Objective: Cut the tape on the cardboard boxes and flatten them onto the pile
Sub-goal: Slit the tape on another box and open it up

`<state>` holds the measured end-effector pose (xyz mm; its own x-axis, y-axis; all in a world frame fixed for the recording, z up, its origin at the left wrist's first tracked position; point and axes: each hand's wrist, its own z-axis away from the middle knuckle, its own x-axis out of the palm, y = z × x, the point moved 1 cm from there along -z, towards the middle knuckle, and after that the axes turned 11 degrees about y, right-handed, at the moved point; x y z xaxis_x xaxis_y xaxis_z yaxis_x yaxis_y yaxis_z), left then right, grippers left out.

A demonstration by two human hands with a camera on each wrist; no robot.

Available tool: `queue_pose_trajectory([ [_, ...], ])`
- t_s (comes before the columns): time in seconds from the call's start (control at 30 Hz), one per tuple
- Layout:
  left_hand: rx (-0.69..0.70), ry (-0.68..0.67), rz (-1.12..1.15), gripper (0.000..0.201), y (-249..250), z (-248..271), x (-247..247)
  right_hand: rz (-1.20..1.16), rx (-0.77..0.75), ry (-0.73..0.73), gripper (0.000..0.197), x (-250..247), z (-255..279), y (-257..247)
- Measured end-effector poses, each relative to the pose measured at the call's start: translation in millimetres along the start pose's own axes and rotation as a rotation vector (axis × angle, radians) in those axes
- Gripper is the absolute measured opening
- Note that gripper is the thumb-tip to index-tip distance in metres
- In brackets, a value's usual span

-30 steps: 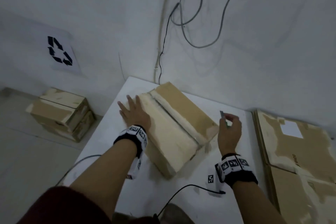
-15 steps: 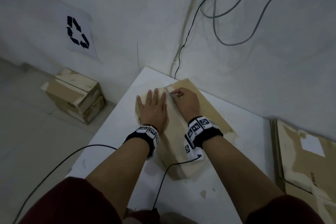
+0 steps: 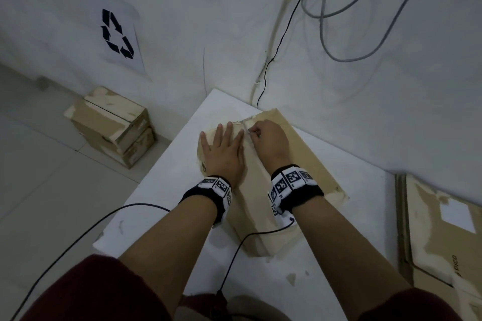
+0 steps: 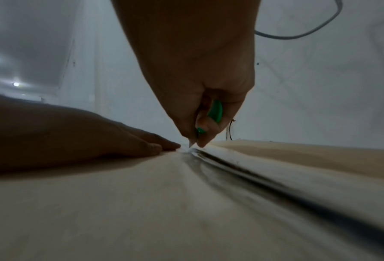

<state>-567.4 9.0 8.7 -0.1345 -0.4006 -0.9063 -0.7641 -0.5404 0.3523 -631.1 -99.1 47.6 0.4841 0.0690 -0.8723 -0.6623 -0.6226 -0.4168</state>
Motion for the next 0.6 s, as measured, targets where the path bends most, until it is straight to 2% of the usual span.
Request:
queue_pose_trajectory([
  [0.13,0.0,0.003,0.0,0.056,0,0,2,0.045,-0.023,-0.022,0.022,0,5,-2],
  [0.37,-0.014,-0.013,0.001,0.047,1,-1,1,0.067,-0.004,-0.061,0.022,-5,9,0],
  [0.6,-0.012,-0.017,0.015,0.054,0,-2,0,0.115,0.023,-0.076,0.024,-15,21,2],
])
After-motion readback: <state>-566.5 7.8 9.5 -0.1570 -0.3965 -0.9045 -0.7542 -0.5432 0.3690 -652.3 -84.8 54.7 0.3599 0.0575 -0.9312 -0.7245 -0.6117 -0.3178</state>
